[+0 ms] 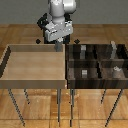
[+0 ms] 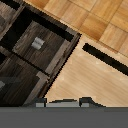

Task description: Place the milk carton into the appropriate compartment.

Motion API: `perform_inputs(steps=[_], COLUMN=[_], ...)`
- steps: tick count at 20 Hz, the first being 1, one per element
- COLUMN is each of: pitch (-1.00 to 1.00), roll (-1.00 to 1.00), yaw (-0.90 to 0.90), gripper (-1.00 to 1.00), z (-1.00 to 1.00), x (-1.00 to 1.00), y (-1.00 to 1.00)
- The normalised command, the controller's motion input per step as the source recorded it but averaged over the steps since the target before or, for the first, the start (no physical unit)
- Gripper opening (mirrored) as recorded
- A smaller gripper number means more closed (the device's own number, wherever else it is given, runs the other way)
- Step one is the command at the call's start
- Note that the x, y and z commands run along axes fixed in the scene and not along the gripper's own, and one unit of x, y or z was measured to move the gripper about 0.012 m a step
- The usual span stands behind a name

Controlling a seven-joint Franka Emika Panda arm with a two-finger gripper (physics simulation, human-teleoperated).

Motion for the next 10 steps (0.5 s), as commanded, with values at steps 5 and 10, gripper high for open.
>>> perform_inputs(steps=[5,10], pitch=[0.0,0.0], roll=[0.0,0.0], yaw=[0.0,0.0], gripper=[-1.0,-1.0], z=[0.0,0.0], x=[0.0,0.0], y=[1.0,1.0])
